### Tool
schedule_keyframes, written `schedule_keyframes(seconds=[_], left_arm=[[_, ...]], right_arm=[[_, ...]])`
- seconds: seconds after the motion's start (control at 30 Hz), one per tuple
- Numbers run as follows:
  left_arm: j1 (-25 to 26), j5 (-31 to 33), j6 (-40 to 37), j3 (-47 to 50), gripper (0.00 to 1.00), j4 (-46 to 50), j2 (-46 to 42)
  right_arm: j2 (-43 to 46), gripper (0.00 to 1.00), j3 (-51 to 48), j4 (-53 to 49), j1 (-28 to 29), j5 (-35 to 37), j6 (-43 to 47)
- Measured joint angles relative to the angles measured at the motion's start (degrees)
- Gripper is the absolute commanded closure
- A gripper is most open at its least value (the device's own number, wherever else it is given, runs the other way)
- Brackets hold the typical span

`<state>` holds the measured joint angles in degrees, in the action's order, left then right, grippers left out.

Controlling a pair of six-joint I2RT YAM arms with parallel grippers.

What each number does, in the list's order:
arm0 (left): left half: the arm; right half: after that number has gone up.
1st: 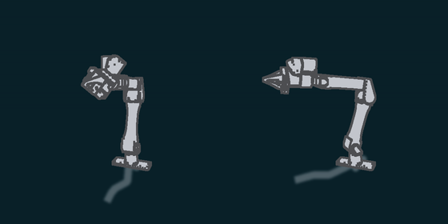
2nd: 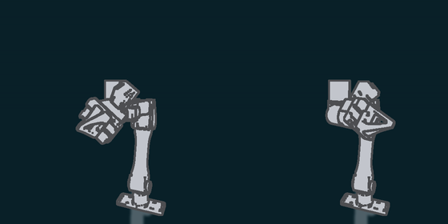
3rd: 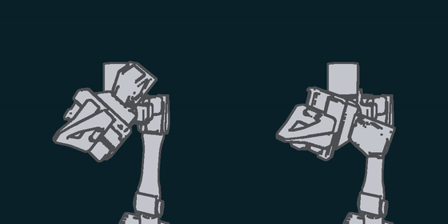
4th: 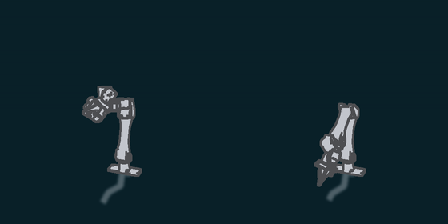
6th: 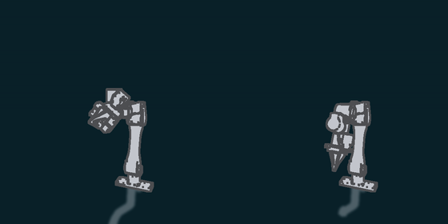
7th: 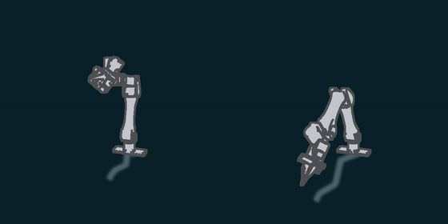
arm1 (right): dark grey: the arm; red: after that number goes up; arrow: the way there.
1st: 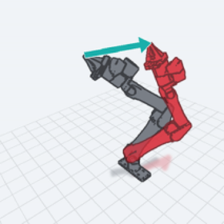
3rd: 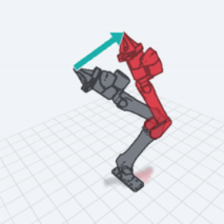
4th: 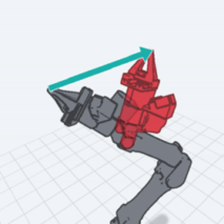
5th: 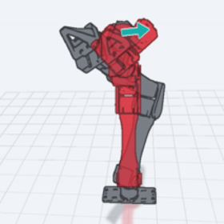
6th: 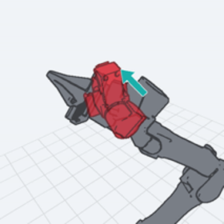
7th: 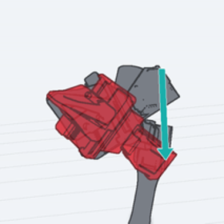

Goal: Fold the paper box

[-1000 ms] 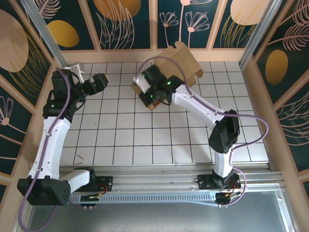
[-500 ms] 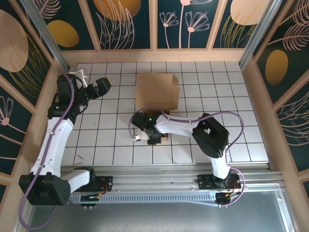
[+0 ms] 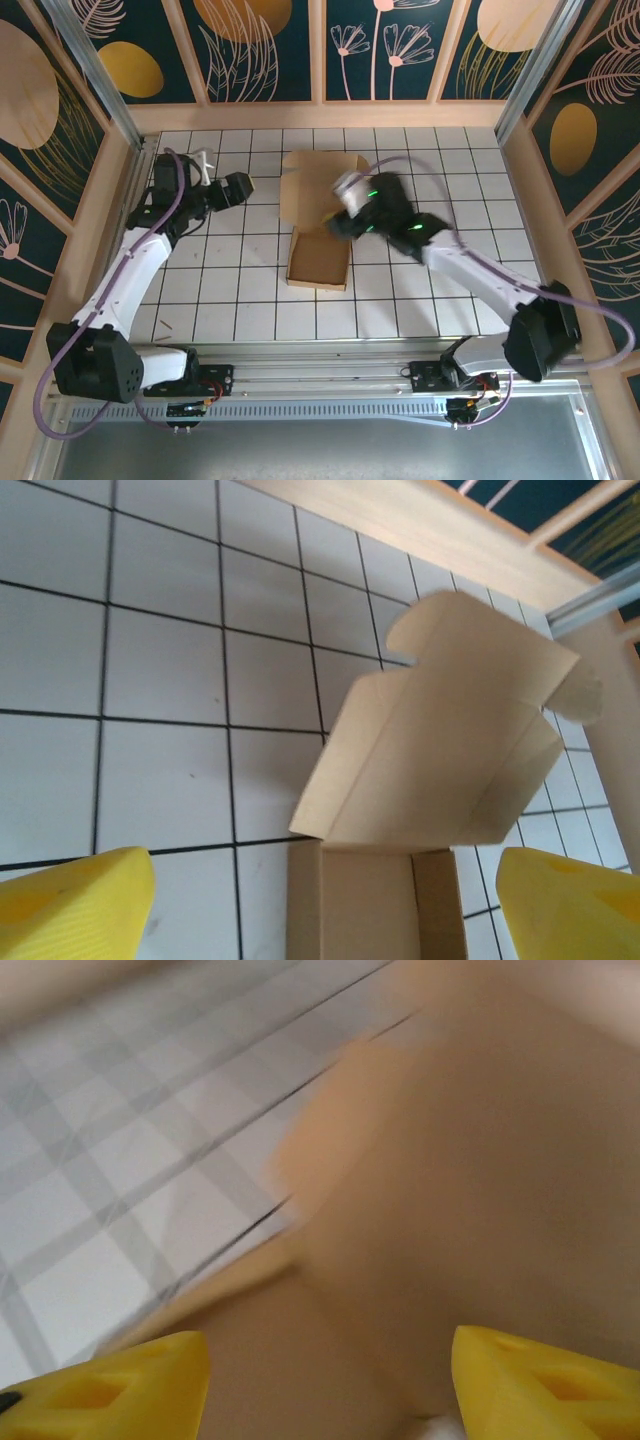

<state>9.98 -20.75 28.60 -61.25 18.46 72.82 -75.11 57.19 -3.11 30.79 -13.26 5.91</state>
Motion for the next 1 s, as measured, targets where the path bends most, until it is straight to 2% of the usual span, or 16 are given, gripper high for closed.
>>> schedule_keyframes(seconds=[0.1, 0.17, 0.23, 0.37, 0.53, 0.63, 0.73, 0.87, 0.9, 1.0], left_arm=[[3.96, 0.68, 0.92, 3.43, 0.12, -1.11, 0.11], [6.12, 1.20, 1.25, 5.33, 0.12, -1.66, 0.66], [7.74, 1.22, 1.25, 6.62, 0.13, -2.21, 1.99], [8.41, -0.42, 1.01, 6.95, 0.14, -4.55, 6.69], [8.41, 3.08, -2.51, 2.12, 0.14, -4.87, 13.14], [8.35, 2.75, -5.40, -2.54, 0.15, -5.81, 17.33], [8.37, -1.60, -8.02, -7.23, 0.17, -6.49, 22.05], [8.44, -3.23, -10.80, -10.86, 0.18, -6.29, 27.56], [8.41, -3.17, -11.28, -11.15, 0.20, -6.19, 28.41], [8.41, -3.58, -12.81, -11.65, 0.36, -6.05, 30.38]], right_arm=[[1.84, 0.22, -4.39, 9.25, -12.74, -5.79, -12.41], [-0.96, 0.25, -4.63, 12.04, -17.03, -10.23, -17.81], [-5.14, 0.26, -4.17, 13.99, -18.93, -14.40, -21.62], [-14.45, 0.31, -2.40, 15.19, -18.58, -19.82, -24.65], [-20.87, 0.42, 1.29, 13.18, -15.80, -18.91, -24.28], [-20.96, 0.46, 1.27, 13.38, -13.77, -16.50, -24.20], [-20.09, 0.51, -0.15, 14.05, -12.00, -14.29, -23.93], [-17.81, 0.64, -2.60, 14.29, -10.91, -12.20, -23.85], [-17.55, 0.66, -2.75, 14.29, -10.82, -11.98, -23.65], [-17.29, 0.72, -2.80, 14.32, -10.75, -10.95, -22.95]])
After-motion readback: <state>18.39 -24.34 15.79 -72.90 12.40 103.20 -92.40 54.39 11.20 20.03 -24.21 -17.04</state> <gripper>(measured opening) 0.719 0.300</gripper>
